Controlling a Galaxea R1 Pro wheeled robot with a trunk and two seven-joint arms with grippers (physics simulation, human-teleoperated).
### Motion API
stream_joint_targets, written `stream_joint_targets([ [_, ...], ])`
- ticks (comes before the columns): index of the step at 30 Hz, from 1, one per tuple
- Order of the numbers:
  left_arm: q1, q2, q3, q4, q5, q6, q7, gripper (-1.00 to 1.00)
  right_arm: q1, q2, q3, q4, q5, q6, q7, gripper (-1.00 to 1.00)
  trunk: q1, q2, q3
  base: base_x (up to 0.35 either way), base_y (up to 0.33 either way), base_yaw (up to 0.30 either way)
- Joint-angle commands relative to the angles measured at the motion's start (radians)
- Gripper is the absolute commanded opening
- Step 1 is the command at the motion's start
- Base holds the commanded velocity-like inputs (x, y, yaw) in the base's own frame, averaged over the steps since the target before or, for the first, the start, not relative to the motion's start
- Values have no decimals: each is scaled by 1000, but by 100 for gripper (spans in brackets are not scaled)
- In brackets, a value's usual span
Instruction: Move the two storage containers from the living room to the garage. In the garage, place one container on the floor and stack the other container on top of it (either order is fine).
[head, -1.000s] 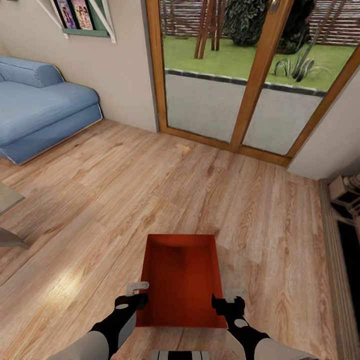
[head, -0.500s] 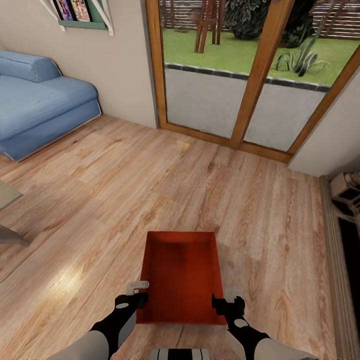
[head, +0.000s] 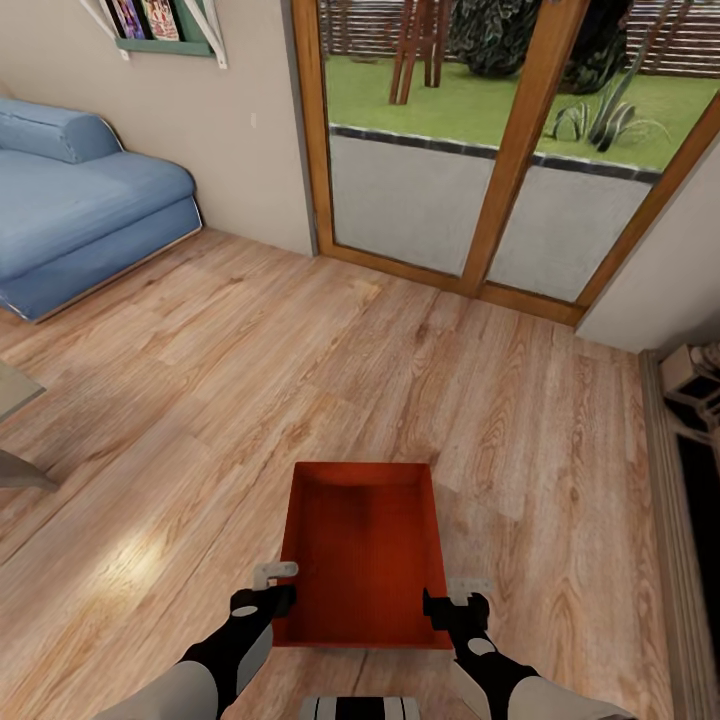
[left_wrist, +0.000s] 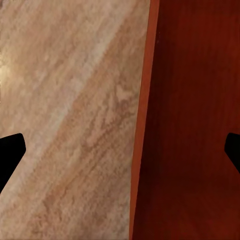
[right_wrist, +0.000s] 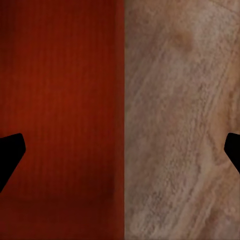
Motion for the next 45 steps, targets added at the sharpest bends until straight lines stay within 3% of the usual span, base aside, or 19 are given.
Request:
stream_joint_targets([
  [1,0,-1,2,0,1,-2,2,100,-1,0,9,1,-10,-4,-3,100,0,0,-1,0,0,0],
  [21,0,-3,7,-2,9,-2,4,100,-1,-1,9,1,-9,-6,-3,100,0,0,-1,0,0,0],
  [28,0,-2,7,-2,10,-2,4,100,-1,-1,9,1,-9,-6,-3,100,27,-49,-22,0,0,0],
  [38,0,-1,7,-3,10,-2,4,100,-1,-2,9,1,-9,-7,-3,100,27,-49,-22,0,0,0],
  [45,0,-1,7,-3,10,-2,4,100,-1,1,9,1,-9,-7,-1,100,54,-98,-44,0,0,0],
])
